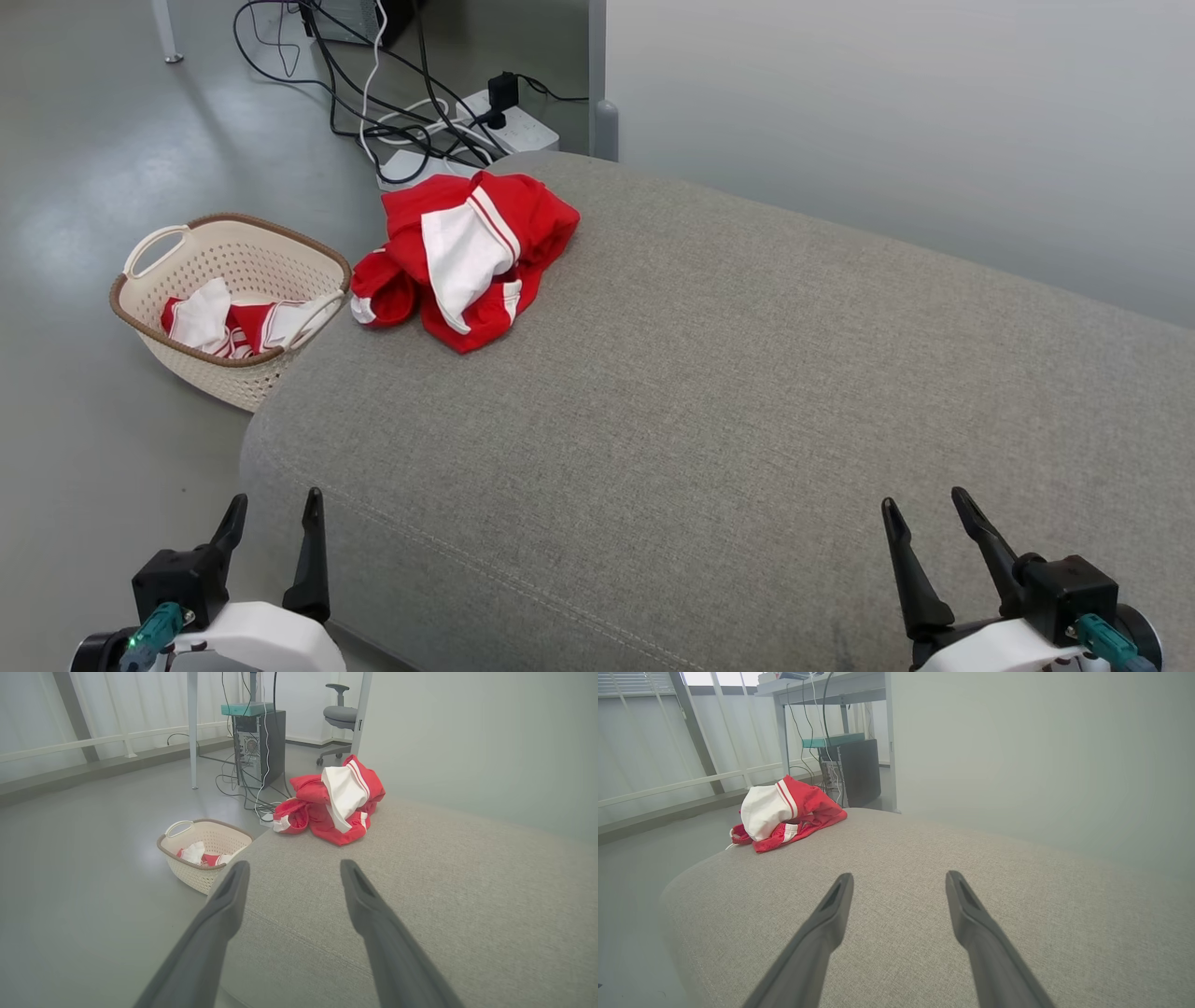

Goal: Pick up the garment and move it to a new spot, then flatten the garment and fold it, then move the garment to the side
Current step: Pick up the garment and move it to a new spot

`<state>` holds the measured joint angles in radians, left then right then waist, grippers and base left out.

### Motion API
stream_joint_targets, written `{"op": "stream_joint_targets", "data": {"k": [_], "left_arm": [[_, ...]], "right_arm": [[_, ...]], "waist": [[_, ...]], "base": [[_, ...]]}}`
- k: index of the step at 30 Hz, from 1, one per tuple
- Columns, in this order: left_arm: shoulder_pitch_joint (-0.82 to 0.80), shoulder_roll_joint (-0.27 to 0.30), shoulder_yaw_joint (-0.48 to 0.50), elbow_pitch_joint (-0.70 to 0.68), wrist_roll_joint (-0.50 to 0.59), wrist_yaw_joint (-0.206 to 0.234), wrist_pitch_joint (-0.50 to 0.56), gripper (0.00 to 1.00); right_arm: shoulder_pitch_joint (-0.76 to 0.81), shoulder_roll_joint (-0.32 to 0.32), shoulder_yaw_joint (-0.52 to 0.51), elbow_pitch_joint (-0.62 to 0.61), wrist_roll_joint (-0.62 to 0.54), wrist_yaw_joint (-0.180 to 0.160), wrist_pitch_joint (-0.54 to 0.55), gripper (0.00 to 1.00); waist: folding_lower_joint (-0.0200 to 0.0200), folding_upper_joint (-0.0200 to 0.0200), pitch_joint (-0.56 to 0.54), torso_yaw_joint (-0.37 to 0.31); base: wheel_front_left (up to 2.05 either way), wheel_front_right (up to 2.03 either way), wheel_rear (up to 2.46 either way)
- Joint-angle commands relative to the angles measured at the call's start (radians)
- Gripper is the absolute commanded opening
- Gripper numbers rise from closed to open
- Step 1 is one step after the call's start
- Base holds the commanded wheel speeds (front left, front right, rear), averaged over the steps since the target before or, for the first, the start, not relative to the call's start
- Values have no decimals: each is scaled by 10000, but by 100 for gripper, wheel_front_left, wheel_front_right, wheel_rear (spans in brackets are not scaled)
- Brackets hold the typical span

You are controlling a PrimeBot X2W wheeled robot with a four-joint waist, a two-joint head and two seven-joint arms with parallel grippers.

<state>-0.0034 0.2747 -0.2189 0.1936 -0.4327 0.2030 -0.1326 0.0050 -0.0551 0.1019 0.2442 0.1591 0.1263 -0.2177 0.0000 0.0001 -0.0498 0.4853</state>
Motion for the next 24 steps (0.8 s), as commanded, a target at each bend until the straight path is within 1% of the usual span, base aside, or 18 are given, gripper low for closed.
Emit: {"op": "stream_joint_targets", "data": {"k": [1,7,9,12,17,18,21,24], "left_arm": [[-448,190,358,-321,-33,116,-40,100],[-750,330,326,-569,-10,40,-9,100],[-1117,458,340,-801,5,-70,26,100],[-1999,751,420,-1163,59,-238,180,100],[-4077,1242,547,-1451,-67,-634,992,100],[-4077,1242,547,-1451,-67,-634,992,100],[-5461,1574,586,-955,-206,-938,1691,100],[-6780,1804,650,86,-477,-1274,2343,100]], "right_arm": [[-458,-49,183,-195,-26,44,-161,100],[-486,-44,165,-227,-61,44,-148,100],[-481,-42,145,-284,-87,44,-138,100],[-522,-60,203,-406,-144,44,-76,100],[-711,-196,413,-720,-255,44,106,100],[-711,-196,413,-720,-255,44,106,100],[-965,-323,510,-988,-348,44,243,100],[-1277,-464,608,-1249,-435,44,365,100]], "waist": [[0,-1,12,9],[0,-1,59,44],[0,-1,114,37],[0,-1,258,-91],[0,-1,700,-614],[0,-1,700,-614],[0,-1,1180,-1101],[0,-1,1727,-1649]], "base": [[0,0,0],[0,0,0],[0,0,0],[0,0,0],[0,0,0],[0,0,0],[0,0,0],[0,0,0]]}}
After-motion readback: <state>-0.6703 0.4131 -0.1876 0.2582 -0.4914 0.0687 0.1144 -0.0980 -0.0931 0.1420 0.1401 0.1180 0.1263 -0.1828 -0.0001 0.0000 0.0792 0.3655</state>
